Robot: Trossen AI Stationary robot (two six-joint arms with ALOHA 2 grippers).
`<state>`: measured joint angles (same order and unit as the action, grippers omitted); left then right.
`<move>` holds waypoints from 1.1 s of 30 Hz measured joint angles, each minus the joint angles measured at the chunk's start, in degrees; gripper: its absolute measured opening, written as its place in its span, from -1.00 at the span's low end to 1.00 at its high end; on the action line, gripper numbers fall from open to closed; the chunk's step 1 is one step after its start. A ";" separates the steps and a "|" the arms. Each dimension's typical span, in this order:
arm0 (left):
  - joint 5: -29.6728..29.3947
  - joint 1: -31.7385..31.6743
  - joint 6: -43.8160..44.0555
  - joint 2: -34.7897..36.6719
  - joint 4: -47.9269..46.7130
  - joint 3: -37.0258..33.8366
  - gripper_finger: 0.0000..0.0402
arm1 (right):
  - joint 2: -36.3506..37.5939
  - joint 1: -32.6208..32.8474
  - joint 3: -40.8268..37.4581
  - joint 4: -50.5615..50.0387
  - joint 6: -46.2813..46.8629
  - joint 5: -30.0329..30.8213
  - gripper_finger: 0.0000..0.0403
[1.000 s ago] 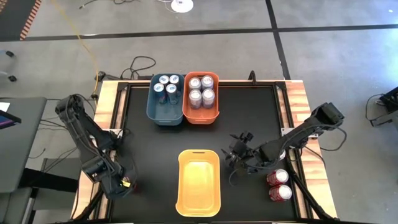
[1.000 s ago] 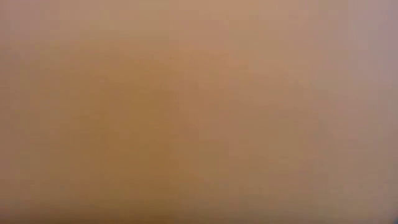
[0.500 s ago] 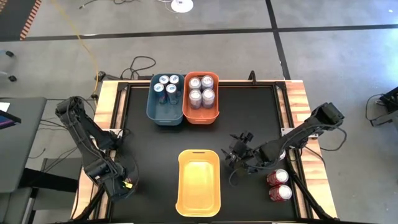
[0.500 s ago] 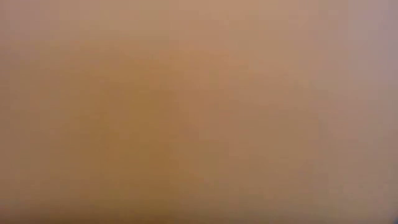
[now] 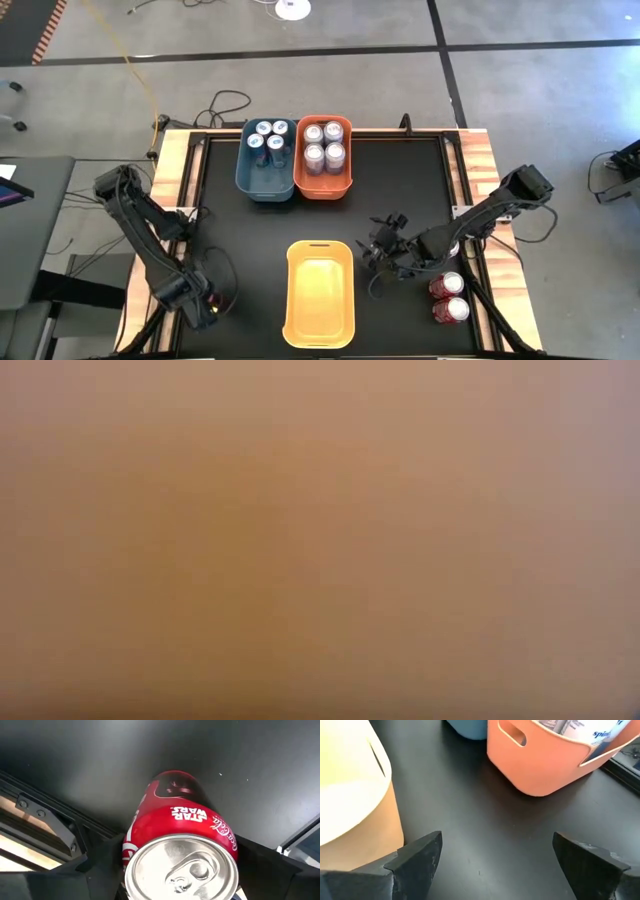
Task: Sort soda cans
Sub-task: Put the red soda can into the yellow bin
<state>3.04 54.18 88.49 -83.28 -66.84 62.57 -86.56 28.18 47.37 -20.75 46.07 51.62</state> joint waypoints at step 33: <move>-10.84 -32.80 -43.22 -4.27 -15.64 36.85 0.49 | 0.00 0.22 0.00 -1.52 0.01 2.47 0.59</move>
<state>-7.80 21.38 45.27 -87.55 -82.48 99.42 -86.56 28.40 47.37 -22.26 46.09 54.08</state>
